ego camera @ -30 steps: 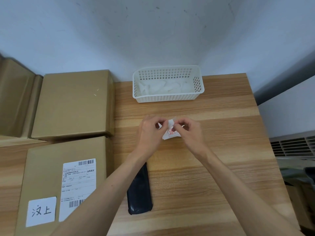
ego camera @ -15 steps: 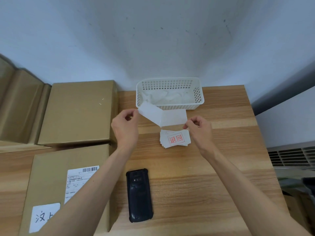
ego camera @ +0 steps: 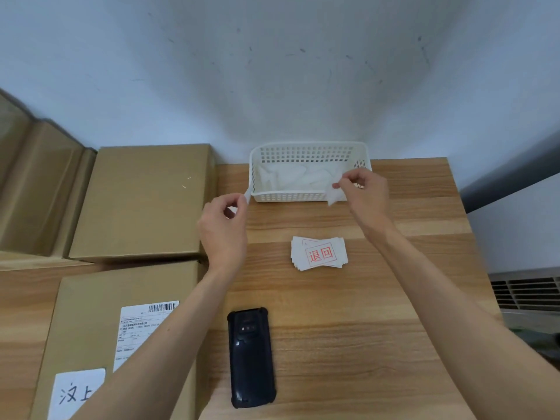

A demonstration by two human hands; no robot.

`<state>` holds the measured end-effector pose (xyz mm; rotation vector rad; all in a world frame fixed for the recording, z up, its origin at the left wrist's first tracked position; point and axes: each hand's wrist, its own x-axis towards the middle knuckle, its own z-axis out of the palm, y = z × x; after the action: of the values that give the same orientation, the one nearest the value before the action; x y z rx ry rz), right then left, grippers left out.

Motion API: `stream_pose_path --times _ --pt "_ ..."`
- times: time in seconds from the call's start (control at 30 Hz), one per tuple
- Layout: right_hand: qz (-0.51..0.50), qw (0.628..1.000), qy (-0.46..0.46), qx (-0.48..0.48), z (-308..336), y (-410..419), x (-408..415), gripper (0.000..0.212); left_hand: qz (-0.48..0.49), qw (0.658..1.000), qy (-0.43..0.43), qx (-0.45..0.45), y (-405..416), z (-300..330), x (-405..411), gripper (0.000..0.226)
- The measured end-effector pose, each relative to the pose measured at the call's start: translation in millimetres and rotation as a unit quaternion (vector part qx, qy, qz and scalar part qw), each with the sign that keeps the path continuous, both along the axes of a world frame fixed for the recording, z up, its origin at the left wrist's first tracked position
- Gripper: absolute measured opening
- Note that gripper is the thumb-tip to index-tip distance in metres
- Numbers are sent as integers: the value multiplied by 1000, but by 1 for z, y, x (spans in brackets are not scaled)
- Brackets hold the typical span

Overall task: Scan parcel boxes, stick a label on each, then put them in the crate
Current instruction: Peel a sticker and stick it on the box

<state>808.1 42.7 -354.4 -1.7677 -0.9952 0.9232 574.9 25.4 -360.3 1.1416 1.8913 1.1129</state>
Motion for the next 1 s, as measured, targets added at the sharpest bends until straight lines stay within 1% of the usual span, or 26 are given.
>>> stream_pose_path --times 0.1,0.2,0.27,0.33,0.43,0.53,0.67,0.73,0.83,0.93,1.0 --pt "-7 1000 10 1 -5 19 5 15 -26 999 20 5 -3 2 7 16" --pt "-19 1000 -16 -11 -9 32 8 22 -35 999 21 6 -6 6 15 13" --pt "-20 999 -28 -28 -12 36 9 23 -40 999 19 8 -7 6 18 12" --pt "-32 997 -45 -45 -16 39 10 20 -47 999 16 12 -8 6 21 12" --pt "-40 993 -85 -72 -21 39 13 6 -63 998 20 22 -11 7 24 16" --pt "-40 988 -127 -80 -24 38 13 19 -77 996 43 33 -13 6 27 9" --pt "-10 986 -145 -81 -19 31 10 21 -86 994 57 41 -14 2 30 8" --pt "13 988 -125 -87 -11 24 4 22 -98 989 87 64 -15 -2 31 9" --pt "54 993 -37 -96 4 4 -20 28 -122 974 157 112 -18 -11 37 9" --pt "84 990 58 -98 5 -19 -43 27 -155 945 221 182 -23 -18 47 12" --pt "79 987 98 -98 1 -31 -51 25 -177 921 256 233 -26 -25 50 11"
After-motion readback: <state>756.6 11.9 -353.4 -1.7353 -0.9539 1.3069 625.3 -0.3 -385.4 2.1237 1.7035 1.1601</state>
